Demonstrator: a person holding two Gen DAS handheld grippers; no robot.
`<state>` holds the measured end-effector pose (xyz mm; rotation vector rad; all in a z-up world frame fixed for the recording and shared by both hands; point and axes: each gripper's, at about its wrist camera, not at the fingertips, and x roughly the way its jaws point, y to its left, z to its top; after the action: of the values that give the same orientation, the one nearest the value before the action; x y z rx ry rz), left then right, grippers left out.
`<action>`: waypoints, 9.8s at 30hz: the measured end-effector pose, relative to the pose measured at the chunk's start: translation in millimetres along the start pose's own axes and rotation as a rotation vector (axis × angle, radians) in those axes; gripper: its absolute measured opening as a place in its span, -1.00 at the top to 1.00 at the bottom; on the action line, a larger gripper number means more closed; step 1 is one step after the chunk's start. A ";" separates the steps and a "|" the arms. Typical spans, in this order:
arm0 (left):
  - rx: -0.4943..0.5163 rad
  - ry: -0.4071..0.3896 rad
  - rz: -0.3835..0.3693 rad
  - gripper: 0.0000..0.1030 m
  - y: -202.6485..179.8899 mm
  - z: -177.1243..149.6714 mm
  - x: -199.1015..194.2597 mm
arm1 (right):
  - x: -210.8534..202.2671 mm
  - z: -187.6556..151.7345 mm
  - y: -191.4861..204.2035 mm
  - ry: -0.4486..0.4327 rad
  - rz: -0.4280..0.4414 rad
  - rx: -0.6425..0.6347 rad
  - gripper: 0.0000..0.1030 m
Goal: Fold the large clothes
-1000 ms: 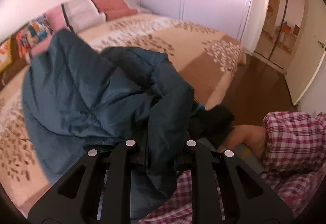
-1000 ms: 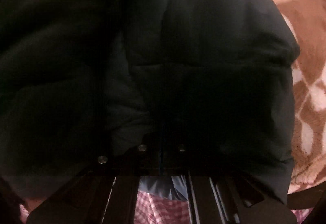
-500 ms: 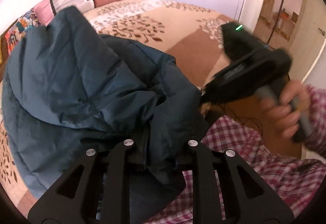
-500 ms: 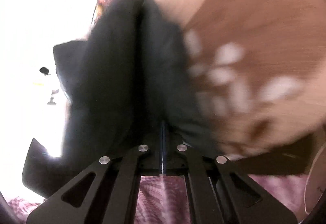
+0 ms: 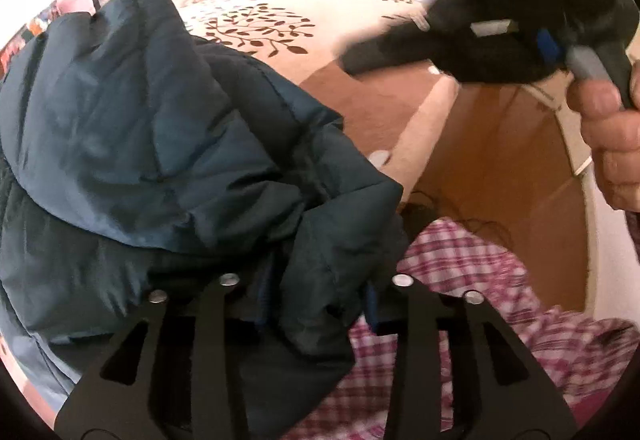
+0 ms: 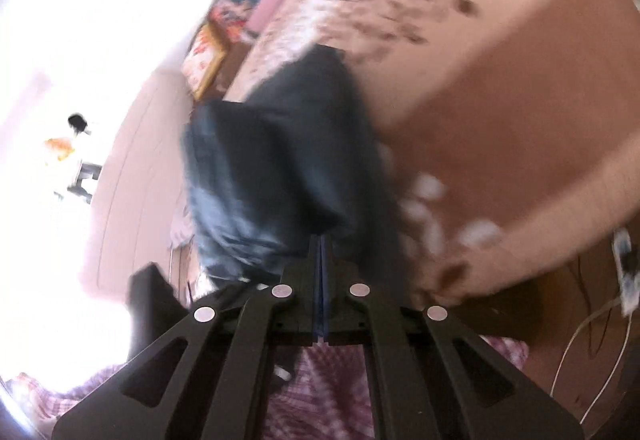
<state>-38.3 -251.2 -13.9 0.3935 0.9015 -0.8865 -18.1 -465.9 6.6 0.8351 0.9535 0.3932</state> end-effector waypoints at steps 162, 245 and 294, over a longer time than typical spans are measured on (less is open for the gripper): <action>-0.563 -0.210 0.050 -0.27 151.8 -97.9 -76.0 | 138.8 2.5 31.1 0.078 -0.048 -0.161 0.37; -0.846 -0.114 0.398 -0.40 188.3 -197.7 -146.2 | 245.7 -60.5 131.9 0.133 -0.363 -0.463 0.06; -0.814 -0.008 0.459 -0.40 147.7 -211.5 -136.2 | 230.7 -136.1 98.5 0.162 -0.522 -0.483 -0.18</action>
<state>-70.0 38.0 -35.0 -0.1161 1.0288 -0.0614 -1.9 -197.0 -87.5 0.1025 1.1245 0.2213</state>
